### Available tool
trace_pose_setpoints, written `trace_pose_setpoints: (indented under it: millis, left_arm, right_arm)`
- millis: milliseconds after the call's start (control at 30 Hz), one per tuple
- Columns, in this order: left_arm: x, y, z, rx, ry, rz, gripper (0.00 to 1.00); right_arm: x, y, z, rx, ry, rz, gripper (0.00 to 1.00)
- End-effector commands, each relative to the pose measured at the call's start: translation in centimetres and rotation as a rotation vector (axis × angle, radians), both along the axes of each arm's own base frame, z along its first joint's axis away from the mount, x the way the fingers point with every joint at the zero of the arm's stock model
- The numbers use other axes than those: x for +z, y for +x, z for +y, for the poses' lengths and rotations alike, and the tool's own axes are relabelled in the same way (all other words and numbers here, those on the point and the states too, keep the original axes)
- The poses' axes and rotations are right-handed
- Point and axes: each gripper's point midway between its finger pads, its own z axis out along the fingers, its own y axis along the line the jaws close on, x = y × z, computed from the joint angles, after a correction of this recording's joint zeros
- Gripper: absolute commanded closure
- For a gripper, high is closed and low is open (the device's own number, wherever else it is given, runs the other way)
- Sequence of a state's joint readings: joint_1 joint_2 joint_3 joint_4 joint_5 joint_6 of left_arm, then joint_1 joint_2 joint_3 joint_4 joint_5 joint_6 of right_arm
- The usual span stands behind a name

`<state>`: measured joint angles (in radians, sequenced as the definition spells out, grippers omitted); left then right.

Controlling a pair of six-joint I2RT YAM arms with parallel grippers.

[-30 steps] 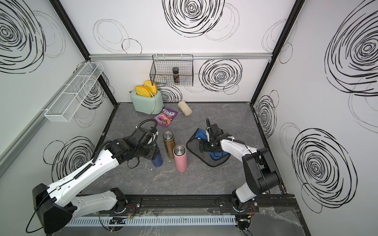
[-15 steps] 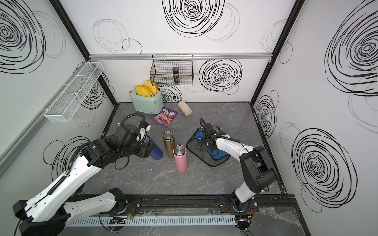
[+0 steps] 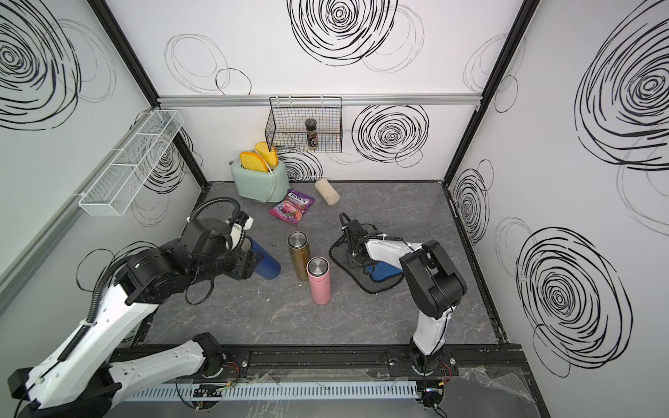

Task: Wipe the surface of the thermos
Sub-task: Pick up the cleaning item at the center of the board, then wipe the dirt from the surface of the thermos.

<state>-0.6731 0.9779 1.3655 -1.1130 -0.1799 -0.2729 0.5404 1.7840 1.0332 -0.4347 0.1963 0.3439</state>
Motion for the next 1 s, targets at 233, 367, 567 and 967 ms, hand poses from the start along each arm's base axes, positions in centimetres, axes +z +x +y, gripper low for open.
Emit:
trace_pose_setpoints:
  millis: [233,367,567,967]
  left_arm:
    - [5.8,-1.0,-0.7,-0.066,-0.158,-0.174,1.0]
    - [7.9,-1.2,-0.1,-0.059,-0.193,-0.253,1.0]
    - [12.3,-2.2,0.0,-0.097,-0.324,-0.417,1.0]
    - [18.8,-4.5,-0.9,-0.258,-0.444,-0.671,1.0]
  right_arm:
    - [4.5,-3.0,-3.8,-0.093,0.063,0.022,1.0]
    - [14.1,-1.0,-3.3,-0.087,0.17,-0.192,1.0]
    - [31.5,-2.7,2.0,0.121,0.59,-0.541,1.0]
    - [48.5,-15.2,17.5,0.689,1.082,-0.639,1.0]
